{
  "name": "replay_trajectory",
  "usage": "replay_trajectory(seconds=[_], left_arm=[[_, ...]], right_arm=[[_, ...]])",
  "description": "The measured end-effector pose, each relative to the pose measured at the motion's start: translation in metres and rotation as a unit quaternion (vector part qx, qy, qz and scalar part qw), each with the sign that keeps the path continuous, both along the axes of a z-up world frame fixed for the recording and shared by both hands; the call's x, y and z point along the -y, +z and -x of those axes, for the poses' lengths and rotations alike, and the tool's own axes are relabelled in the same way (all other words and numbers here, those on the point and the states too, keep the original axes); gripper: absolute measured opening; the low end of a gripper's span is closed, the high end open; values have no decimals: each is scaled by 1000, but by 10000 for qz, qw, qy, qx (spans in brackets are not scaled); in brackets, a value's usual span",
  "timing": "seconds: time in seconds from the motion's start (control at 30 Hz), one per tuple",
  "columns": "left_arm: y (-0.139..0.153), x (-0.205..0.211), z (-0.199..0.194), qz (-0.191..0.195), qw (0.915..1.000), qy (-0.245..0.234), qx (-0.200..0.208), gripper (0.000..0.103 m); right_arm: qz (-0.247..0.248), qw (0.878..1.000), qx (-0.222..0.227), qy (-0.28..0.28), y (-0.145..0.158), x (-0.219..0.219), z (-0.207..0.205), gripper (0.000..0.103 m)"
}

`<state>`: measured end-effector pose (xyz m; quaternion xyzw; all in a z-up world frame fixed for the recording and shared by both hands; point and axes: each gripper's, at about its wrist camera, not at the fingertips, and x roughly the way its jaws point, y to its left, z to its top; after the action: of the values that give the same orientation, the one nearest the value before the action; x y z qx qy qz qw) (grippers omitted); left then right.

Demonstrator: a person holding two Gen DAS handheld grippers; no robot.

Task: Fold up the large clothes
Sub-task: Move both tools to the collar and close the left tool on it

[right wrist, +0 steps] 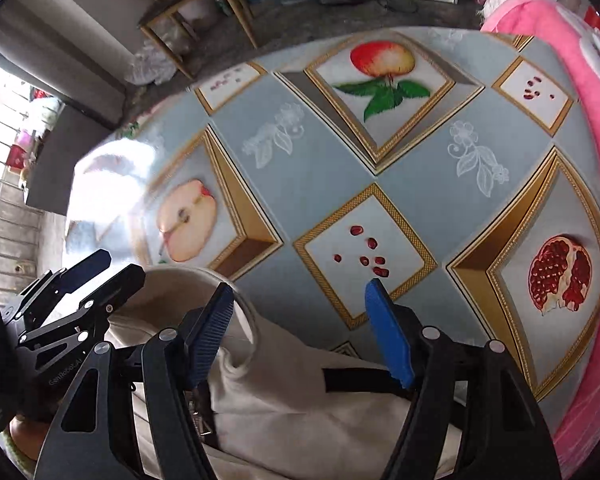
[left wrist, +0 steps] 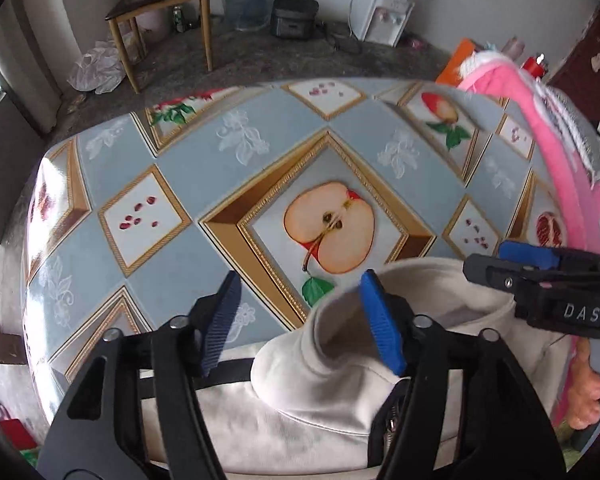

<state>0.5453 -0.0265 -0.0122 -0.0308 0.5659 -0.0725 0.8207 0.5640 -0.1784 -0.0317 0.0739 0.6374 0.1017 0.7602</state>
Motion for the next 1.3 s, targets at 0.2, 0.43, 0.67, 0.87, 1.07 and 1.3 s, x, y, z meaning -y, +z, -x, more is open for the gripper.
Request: replay_trajectory(seconds=[0.2, 0.43, 0.67, 0.87, 1.07, 1.3], left_arm=[[1, 6, 31, -158, 9979, -627, 73, 22], [20, 1, 72, -109, 9919, -1137, 559, 12], [33, -2, 130, -197, 9817, -1682, 872, 11], [8, 1, 161, -397, 9782, -1937, 641, 12], [-3, -5, 168, -214, 9802, -1855, 663, 12], [6, -9, 185, -143, 9753, -2060, 783, 12]], right_arm=[[90, 9977, 167, 644, 8, -6, 28, 41], [302, 9895, 698, 1228, 33, -21, 67, 8], [414, 9758, 1101, 1843, 47, -30, 138, 8], [808, 9709, 827, 2095, 14, -33, 171, 8], [731, 9707, 1116, 2000, 40, -29, 194, 19], [-656, 9706, 1708, 1563, 98, -21, 192, 35]])
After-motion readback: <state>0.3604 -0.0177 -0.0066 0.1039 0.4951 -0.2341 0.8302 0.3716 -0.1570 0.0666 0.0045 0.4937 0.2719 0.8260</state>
